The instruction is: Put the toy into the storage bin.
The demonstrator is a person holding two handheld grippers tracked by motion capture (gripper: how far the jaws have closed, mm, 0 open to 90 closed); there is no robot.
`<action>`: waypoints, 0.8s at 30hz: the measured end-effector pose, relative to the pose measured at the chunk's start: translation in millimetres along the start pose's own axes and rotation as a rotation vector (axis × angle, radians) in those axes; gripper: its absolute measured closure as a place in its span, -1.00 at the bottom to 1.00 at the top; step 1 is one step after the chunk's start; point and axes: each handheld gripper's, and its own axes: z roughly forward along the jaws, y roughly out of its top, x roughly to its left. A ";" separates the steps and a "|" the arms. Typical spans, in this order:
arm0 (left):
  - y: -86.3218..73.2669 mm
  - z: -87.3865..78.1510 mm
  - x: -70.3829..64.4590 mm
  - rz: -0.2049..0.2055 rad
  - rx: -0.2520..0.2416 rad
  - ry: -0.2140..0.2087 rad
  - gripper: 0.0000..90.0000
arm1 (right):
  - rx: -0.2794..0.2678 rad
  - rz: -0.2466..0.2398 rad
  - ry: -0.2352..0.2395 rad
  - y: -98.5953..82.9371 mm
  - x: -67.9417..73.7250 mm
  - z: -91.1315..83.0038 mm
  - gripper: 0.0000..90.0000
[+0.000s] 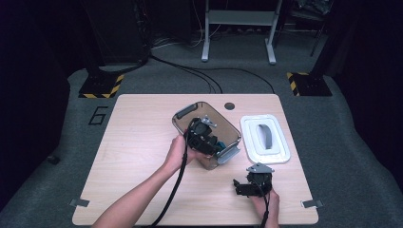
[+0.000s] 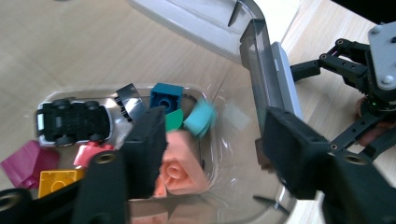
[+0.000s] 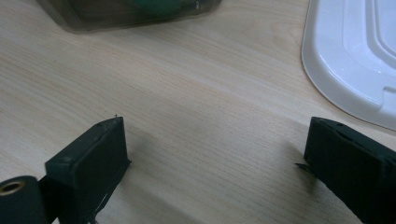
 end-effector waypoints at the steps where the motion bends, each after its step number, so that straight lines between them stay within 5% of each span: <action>1: -1.2 -4.0 0.3 0.005 -0.001 0.007 -0.20 | 0.000 0.000 0.000 0.0 0.0 0.0 -0.89; 7: -16.2 -32.4 6.0 -0.003 -0.057 0.055 -0.50 | 0.000 0.000 0.001 0.0 -0.1 0.0 -0.89; 12: -40.0 -60.5 17.8 -0.001 -0.081 0.136 -0.64 | -0.002 -0.003 -0.001 0.0 -0.6 0.1 -0.88; 24: -119.5 -79.5 68.7 -0.152 -0.090 0.256 -0.73 | -0.004 0.010 -0.009 0.5 0.4 0.8 -0.89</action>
